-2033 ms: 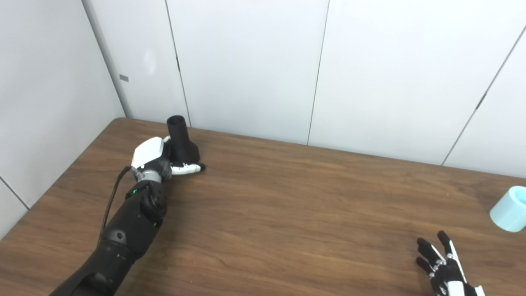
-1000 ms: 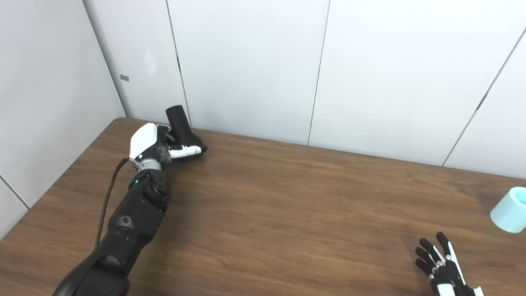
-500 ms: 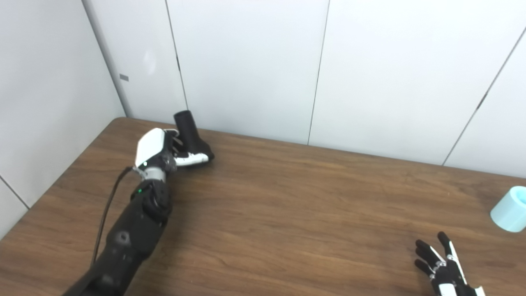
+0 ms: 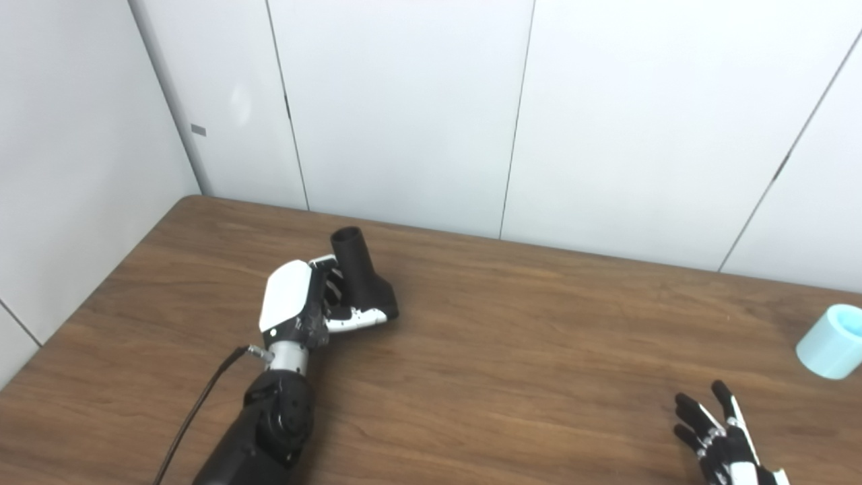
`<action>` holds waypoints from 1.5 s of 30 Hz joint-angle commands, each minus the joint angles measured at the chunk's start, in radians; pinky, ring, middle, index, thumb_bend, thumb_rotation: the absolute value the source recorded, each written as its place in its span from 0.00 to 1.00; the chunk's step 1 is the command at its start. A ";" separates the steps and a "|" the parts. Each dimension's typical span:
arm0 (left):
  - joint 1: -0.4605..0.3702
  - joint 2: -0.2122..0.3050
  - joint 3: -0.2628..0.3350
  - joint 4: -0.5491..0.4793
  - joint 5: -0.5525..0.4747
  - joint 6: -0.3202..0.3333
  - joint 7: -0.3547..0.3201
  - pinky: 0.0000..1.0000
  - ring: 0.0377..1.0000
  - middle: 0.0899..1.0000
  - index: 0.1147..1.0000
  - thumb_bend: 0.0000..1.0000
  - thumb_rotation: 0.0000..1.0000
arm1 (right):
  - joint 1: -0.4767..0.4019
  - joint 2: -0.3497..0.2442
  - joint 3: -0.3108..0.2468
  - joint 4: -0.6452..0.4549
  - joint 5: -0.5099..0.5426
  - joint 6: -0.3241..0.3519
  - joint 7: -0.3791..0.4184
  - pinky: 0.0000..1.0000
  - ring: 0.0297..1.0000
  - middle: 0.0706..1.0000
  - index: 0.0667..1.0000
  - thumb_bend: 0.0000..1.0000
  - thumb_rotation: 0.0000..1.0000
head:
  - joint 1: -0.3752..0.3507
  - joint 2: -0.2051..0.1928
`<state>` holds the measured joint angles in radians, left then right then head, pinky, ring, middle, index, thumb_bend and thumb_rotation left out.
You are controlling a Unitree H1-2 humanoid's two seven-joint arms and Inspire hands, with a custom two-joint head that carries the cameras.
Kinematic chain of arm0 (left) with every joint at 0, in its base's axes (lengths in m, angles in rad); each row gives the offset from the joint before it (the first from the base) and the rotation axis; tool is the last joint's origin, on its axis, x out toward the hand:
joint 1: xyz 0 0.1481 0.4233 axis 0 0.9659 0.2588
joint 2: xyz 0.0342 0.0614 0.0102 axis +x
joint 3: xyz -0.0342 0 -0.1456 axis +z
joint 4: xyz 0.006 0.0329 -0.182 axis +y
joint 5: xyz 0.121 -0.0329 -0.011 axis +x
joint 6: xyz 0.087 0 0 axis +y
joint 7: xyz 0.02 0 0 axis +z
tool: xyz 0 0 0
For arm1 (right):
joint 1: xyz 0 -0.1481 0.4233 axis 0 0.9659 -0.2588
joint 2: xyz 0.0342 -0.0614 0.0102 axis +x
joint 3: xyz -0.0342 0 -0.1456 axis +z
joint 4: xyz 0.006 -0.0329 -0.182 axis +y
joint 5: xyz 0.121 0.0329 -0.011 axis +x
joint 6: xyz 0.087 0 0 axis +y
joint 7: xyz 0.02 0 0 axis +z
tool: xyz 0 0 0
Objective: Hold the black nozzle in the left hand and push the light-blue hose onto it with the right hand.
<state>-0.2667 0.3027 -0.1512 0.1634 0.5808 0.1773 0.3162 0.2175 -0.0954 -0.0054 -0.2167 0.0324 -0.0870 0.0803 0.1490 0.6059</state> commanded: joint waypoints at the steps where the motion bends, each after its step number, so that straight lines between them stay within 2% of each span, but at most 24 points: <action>1: 0.012 -0.023 -0.013 -0.064 -0.007 -0.018 -0.029 0.29 0.37 0.43 0.46 0.47 0.00 | 0.020 0.010 0.005 0.017 -0.011 0.011 -0.008 0.83 0.87 0.84 1.00 0.54 1.00 | -0.010 0.003; 6: 0.074 -0.054 -0.071 -0.124 0.035 -0.070 -0.046 0.30 0.37 0.42 0.48 0.47 0.00 | 0.015 0.020 0.013 0.019 -0.018 0.026 -0.020 0.82 0.85 0.83 1.00 0.56 1.00 | -0.046 0.011; 9: 0.107 -0.069 -0.113 -0.147 0.054 -0.090 -0.070 0.31 0.38 0.42 0.46 0.47 0.00 | 0.010 0.030 0.019 0.021 -0.027 0.026 -0.031 0.81 0.84 0.82 1.00 0.57 1.00 | -0.076 0.016; 12: 0.148 -0.083 -0.177 -0.160 0.074 -0.139 -0.092 0.32 0.40 0.44 0.44 0.47 0.00 | 0.007 0.038 0.027 0.025 -0.031 0.026 -0.041 0.81 0.84 0.80 0.98 0.56 1.00 | -0.102 0.018; 16: 0.190 -0.102 -0.267 -0.133 0.148 -0.216 -0.063 0.34 0.42 0.44 0.42 0.48 0.00 | 0.003 0.046 0.036 0.032 -0.039 0.019 -0.053 0.79 0.81 0.78 0.98 0.55 1.00 | -0.129 0.020; 20: 0.203 -0.120 -0.311 -0.100 0.196 -0.279 -0.039 0.33 0.41 0.44 0.42 0.48 0.00 | -0.002 0.050 0.046 0.041 -0.047 0.009 -0.068 0.79 0.82 0.78 0.98 0.54 1.00 | -0.154 0.022; 26: 0.219 -0.150 -0.339 -0.055 0.222 -0.347 -0.032 0.35 0.43 0.42 0.42 0.48 0.00 | -0.004 0.054 0.059 0.047 -0.071 -0.009 -0.085 0.78 0.81 0.77 0.96 0.53 1.00 | -0.183 0.027; 31: 0.230 -0.162 -0.354 -0.043 0.250 -0.373 -0.029 0.34 0.42 0.42 0.43 0.48 0.00 | -0.003 0.064 0.064 0.044 -0.083 -0.007 -0.105 0.79 0.81 0.78 0.96 0.52 1.00 | -0.200 0.034; 37: 0.232 -0.156 -0.353 -0.033 0.269 -0.405 -0.010 0.33 0.42 0.42 0.43 0.48 0.00 | -0.010 0.062 0.069 0.047 -0.091 -0.010 -0.108 0.78 0.82 0.78 0.96 0.51 1.00 | -0.235 0.042; 45: 0.224 -0.126 -0.353 -0.001 0.313 -0.438 0.015 0.34 0.45 0.43 0.44 0.48 0.00 | -0.017 0.092 0.047 0.016 -0.027 0.035 -0.118 0.81 0.84 0.78 0.95 0.55 1.00 | -0.262 0.051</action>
<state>-0.1278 0.1593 -0.4768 0.0327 0.8812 -0.2173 0.2830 0.1833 -0.0369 0.0378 -0.1971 -0.0141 -0.0668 -0.0418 -0.1120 0.6565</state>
